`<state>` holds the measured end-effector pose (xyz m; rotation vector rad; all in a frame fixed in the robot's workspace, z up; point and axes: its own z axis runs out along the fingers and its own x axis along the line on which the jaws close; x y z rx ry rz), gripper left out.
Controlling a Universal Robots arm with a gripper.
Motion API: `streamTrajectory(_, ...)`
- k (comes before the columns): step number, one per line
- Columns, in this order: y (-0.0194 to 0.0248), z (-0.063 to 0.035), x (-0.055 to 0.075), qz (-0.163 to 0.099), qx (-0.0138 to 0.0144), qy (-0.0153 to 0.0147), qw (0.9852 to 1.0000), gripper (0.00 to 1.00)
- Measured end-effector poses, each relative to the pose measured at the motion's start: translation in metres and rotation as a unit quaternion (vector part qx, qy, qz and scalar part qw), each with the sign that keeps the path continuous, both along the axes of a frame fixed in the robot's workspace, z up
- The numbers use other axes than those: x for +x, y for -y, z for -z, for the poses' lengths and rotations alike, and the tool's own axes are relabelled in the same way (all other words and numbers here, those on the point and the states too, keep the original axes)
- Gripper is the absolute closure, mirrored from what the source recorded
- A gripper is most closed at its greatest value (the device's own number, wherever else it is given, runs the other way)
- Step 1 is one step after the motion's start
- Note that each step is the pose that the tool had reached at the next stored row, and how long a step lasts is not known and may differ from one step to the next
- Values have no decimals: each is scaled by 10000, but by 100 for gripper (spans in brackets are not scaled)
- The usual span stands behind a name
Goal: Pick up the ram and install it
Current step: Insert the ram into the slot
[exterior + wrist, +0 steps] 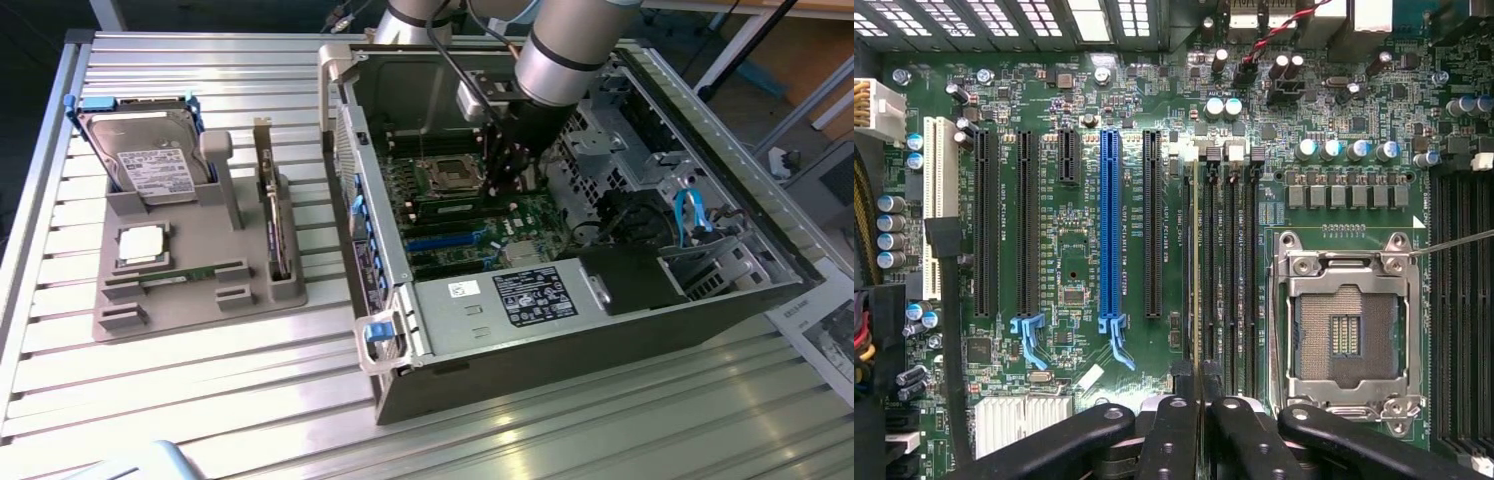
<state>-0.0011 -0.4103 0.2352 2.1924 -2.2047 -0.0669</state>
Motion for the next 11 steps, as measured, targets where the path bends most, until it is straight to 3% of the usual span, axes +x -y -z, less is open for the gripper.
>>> streamTrajectory(11,0,29,0,0,-1,2,10000,88)
